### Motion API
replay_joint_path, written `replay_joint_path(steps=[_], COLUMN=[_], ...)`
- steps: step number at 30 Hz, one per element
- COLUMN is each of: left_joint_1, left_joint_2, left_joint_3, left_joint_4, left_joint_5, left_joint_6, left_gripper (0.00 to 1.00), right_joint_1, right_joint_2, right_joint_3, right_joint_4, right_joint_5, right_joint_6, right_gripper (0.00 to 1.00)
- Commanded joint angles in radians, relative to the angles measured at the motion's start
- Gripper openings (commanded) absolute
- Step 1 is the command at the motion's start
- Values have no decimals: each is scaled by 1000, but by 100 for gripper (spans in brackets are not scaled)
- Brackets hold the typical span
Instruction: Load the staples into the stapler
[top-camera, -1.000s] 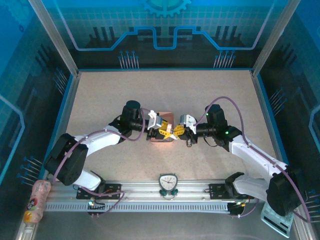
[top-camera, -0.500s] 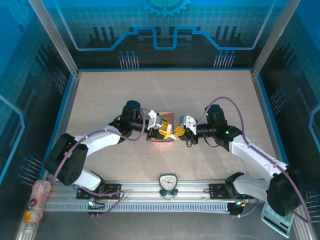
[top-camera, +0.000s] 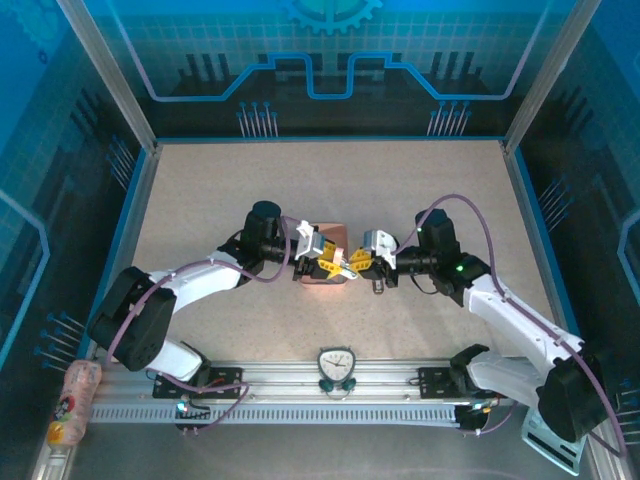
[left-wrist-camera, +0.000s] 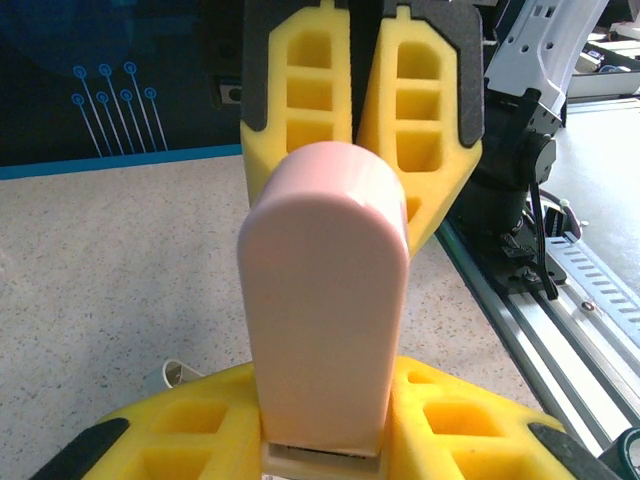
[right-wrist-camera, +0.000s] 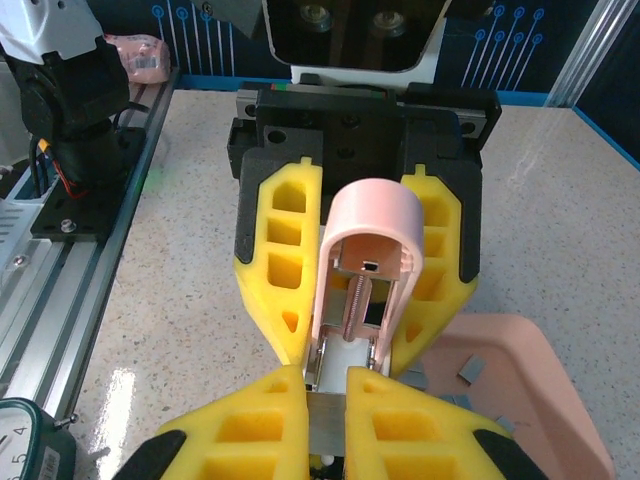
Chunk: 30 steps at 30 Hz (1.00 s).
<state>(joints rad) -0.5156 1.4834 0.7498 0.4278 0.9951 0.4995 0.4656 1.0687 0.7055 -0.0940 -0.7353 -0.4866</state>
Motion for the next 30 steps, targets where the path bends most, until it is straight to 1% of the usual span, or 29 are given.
replay_joint_path(steps=[1,12,30], left_joint_1=[-6,-6,-7], left_joint_2=[-27,-29,-31], left_joint_3=[7,6,2], left_joint_4=[11,26,34], left_joint_5=[57,59,38], left_joint_6=[19,9,9], left_gripper=[29,29,28], right_joint_1=[0,8,15], right_joint_2=[25,54,48], right_joint_3=[25,19,29], right_joint_4=[22,25,-85], right_joint_5=[-29,-27,-41], right_joint_6=[11,5,-12], right_gripper=[13,13,13])
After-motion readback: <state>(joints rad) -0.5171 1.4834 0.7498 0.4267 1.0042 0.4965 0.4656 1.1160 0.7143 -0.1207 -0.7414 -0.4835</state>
